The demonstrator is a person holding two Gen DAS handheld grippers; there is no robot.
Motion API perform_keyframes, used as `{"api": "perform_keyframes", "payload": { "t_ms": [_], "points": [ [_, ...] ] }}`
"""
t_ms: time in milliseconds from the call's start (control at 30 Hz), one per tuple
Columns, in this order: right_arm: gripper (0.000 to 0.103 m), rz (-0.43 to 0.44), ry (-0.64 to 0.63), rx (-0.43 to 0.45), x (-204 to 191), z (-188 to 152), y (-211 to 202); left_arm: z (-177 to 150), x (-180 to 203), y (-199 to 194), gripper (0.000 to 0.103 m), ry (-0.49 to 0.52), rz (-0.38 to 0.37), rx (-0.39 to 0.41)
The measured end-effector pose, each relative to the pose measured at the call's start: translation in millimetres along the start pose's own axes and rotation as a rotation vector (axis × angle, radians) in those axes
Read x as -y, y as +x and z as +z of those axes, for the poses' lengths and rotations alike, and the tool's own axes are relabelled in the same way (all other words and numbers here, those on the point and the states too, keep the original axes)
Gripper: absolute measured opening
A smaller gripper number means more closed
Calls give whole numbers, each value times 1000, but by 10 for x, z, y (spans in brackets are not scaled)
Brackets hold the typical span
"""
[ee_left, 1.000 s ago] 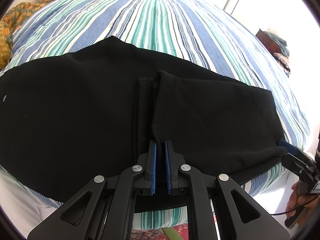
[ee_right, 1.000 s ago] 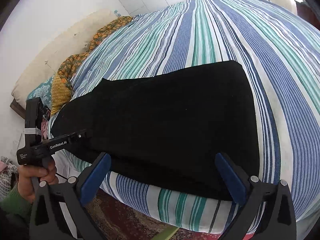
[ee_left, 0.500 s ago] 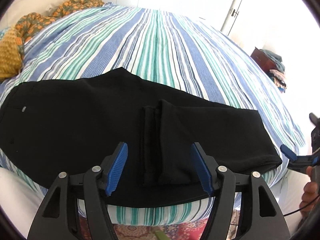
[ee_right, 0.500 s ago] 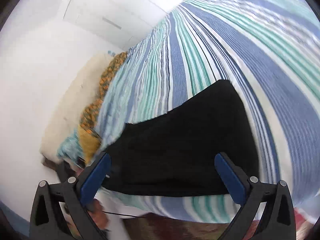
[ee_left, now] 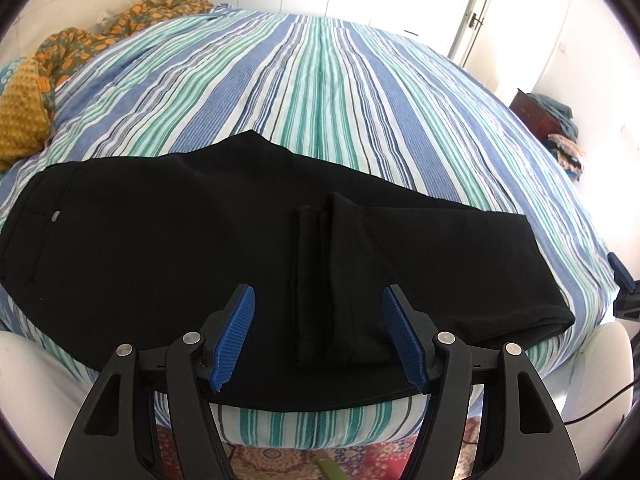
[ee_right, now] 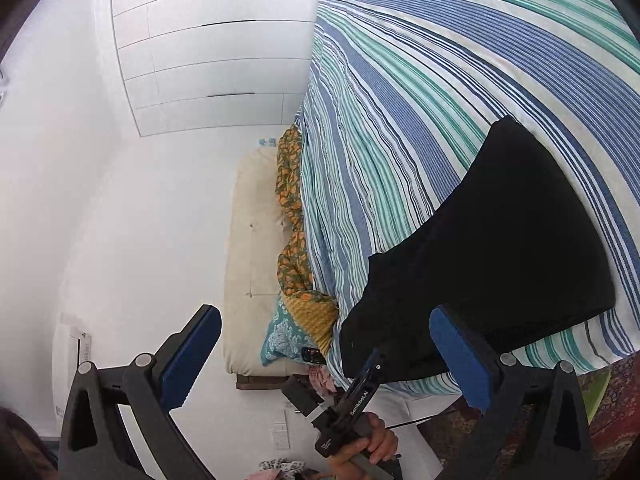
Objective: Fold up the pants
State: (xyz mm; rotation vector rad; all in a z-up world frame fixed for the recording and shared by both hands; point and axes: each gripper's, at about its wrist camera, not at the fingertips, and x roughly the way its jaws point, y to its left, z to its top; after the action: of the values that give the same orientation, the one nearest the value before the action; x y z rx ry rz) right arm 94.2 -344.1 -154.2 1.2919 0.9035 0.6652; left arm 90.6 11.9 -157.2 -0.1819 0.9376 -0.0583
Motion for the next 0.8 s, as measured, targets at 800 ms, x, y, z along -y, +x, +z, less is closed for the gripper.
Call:
{"api": "perform_keyframes", "payload": {
  "t_ms": [800],
  "points": [
    [103,-769,-439,260,1027,1791,-270,248,-459,413,91,-133,194,-17]
  ]
}}
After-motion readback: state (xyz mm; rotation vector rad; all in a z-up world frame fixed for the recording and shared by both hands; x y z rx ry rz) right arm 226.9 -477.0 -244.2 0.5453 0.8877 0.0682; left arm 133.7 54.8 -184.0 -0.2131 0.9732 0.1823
